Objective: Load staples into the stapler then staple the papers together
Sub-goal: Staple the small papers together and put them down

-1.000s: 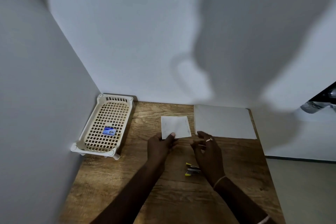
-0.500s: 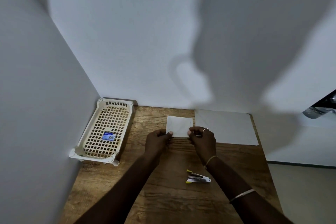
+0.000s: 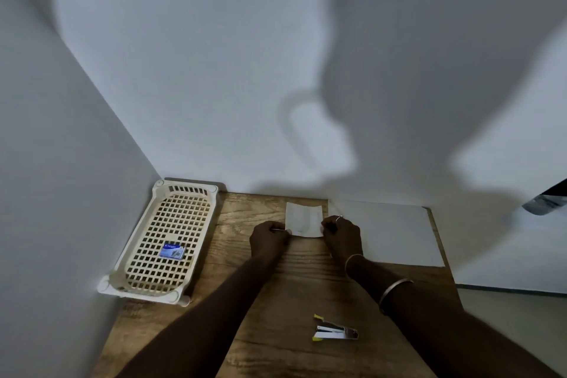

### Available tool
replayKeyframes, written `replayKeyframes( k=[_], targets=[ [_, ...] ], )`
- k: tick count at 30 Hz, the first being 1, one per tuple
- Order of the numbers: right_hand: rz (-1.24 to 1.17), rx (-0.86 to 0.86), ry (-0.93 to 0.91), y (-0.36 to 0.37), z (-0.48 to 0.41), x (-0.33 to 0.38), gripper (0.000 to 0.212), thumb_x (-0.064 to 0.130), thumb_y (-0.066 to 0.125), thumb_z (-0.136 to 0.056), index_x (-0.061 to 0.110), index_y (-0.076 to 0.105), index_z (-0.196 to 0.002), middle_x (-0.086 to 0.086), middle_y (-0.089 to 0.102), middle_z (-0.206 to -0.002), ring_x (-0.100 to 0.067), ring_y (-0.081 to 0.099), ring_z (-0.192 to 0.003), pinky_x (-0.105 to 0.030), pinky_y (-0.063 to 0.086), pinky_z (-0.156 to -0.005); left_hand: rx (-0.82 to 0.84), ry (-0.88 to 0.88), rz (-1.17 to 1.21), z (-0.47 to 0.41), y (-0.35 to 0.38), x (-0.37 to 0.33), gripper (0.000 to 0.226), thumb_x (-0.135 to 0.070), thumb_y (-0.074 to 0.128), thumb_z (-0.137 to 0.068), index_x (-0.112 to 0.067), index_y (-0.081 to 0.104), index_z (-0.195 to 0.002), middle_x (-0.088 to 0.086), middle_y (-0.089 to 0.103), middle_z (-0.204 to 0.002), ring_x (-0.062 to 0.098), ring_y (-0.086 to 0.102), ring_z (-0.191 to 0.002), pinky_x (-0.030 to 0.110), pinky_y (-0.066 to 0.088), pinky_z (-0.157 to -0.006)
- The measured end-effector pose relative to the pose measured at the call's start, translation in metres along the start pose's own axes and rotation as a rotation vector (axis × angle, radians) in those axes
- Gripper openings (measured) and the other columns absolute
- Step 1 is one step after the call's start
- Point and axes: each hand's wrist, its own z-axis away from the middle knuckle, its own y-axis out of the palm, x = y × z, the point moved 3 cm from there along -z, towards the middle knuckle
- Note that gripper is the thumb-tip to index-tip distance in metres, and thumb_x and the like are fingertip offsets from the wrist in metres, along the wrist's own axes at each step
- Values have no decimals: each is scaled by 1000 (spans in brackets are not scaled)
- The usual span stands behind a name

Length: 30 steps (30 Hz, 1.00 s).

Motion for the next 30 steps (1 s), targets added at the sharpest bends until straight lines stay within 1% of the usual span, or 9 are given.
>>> replayKeyframes(
  k=[5, 10, 14, 18, 21, 23, 25, 27, 30],
  targets=[
    [0, -17, 31, 9, -9, -1, 19, 6, 65, -92, 8, 76, -107, -9, 74, -110, -21, 68, -105, -17, 42, -90, -26, -6, -19, -14, 4, -2, 18, -21, 81, -81, -15, 76, -96, 4, 77, -99, 20, 71, -94, 40, 59, -91],
    [1, -27, 42, 13, -15, -1, 22, 3, 62, -92, 7, 76, -108, -10, 74, -113, -22, 67, -108, -17, 41, -93, -45, 23, -111, -23, 5, -2, 13, -21, 80, -81, -18, 73, -92, 4, 76, -103, 20, 70, -97, 34, 57, -92],
    [30, -22, 21, 14, -19, 1, 24, 1, 59, -92, 5, 75, -110, -11, 73, -115, -24, 67, -110, -28, 48, -102, -31, 129, -272, -26, 6, -5, 26, -25, 78, -84, -14, 74, -107, 4, 76, -107, 19, 69, -99, 29, 53, -87],
    [85, -21, 11, 15, -21, -1, 24, 4, 56, -95, 5, 73, -112, -12, 69, -116, -26, 65, -112, -31, 49, -100, -18, 246, -374, -25, 7, -10, 40, -26, 74, -88, -13, 64, -124, 7, 71, -113, 22, 67, -105, 33, 53, -89],
    [217, -46, -162, 17, -11, 0, 29, 8, 55, -98, 4, 66, -124, -14, 64, -124, -28, 62, -116, -34, 50, -100, -22, 430, -554, -17, 9, -8, 48, -29, 66, -94, -12, 53, -138, 9, 54, -134, 26, 57, -117, 37, 52, -94],
    [398, -15, -355, 25, -3, -1, 38, 12, 52, -101, 5, 57, -138, -16, 57, -141, -30, 54, -130, -36, 42, -111, 6, 660, -762, -10, 13, -2, 47, -30, 56, -99, -10, 51, -141, 14, 48, -147, 30, 48, -131, 40, 46, -103],
    [566, 109, -456, 35, 1, -7, 48, 17, 45, -103, 8, 42, -150, -14, 38, -159, -30, 33, -148, -39, 19, -123, 104, 790, -924, -5, 20, 8, 51, -34, 43, -103, -9, 44, -148, 18, 35, -161, 35, 33, -147, 48, 32, -118],
    [722, 227, -462, 44, 0, -13, 58, 21, 40, -101, 12, 27, -157, -12, 18, -167, -27, 14, -155, -43, 3, -125, 216, 767, -1054, -6, 27, 20, 58, -42, 28, -106, -14, 30, -157, 13, 15, -169, 32, 14, -156, 52, 16, -124],
    [818, 279, -434, 47, -2, -18, 64, 26, 37, -101, 14, 14, -160, -11, 7, -169, -27, 2, -157, -47, -5, -124, 283, 737, -1132, -9, 33, 29, 64, -48, 18, -105, -17, 15, -161, 9, 2, -171, 28, 2, -158, 55, 8, -125]
  ],
)
